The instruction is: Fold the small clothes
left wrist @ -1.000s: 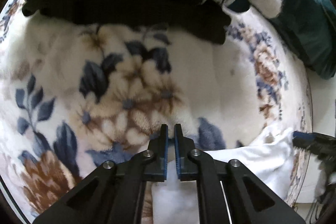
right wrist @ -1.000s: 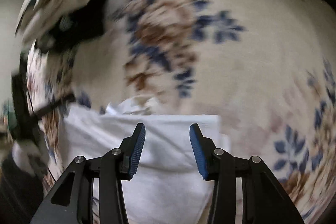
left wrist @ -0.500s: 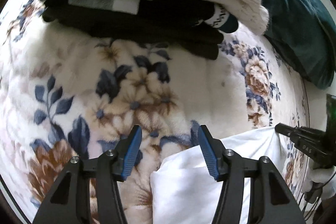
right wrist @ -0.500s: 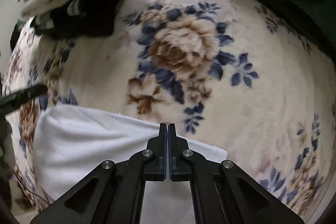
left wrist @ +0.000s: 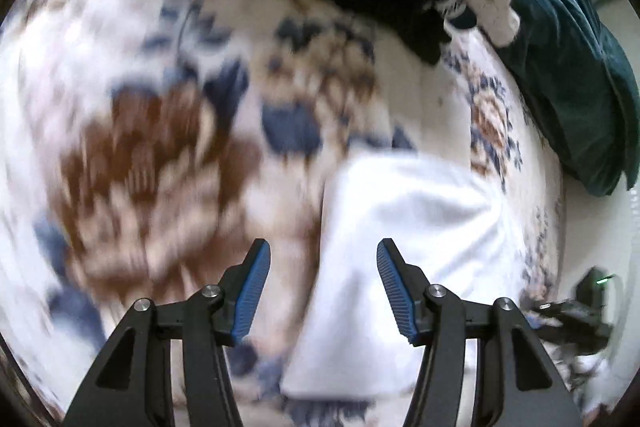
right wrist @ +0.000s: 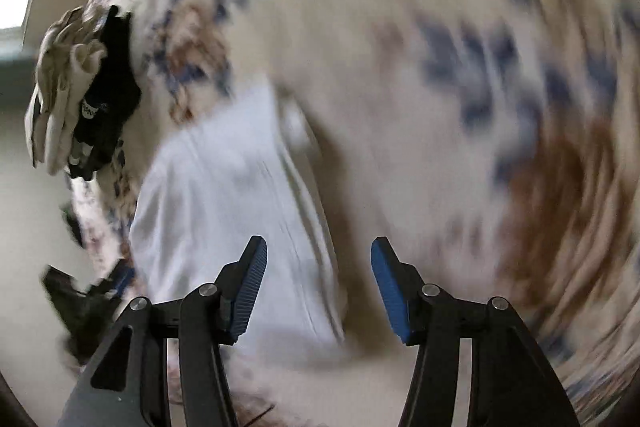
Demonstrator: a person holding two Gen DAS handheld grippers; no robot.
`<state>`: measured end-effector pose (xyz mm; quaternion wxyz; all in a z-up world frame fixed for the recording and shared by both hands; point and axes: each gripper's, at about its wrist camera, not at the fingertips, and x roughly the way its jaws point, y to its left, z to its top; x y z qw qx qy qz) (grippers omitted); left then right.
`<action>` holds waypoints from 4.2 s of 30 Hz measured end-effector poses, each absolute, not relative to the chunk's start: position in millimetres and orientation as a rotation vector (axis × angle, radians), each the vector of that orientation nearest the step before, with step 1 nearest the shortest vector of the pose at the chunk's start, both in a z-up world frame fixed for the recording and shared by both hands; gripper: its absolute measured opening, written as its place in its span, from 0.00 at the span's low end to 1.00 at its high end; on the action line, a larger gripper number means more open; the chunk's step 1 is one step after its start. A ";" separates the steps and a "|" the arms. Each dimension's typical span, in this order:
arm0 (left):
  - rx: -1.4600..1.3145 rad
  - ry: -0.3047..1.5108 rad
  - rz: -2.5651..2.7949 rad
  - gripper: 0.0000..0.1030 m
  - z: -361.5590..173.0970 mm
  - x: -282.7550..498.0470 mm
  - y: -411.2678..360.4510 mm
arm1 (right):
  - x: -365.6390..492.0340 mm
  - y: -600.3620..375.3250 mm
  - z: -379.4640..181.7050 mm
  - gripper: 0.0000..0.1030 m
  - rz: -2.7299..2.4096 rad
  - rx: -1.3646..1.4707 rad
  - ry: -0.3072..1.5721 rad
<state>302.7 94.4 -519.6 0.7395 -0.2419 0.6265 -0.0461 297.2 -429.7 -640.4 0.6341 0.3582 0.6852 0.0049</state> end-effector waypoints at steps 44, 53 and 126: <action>-1.211 1.331 0.191 0.05 -578.1 175.8 99.7 | 231.5 -402.1 -660.0 0.13 -0.152 1.136 1.482; -0.877 1.304 0.089 0.56 -513.8 194.1 106.8 | 267.9 -384.5 -594.5 0.40 -0.072 0.675 1.614; -0.024 0.979 -0.254 0.11 -505.2 231.8 -10.5 | 452.9 -90.4 -584.8 0.05 0.382 -0.089 1.736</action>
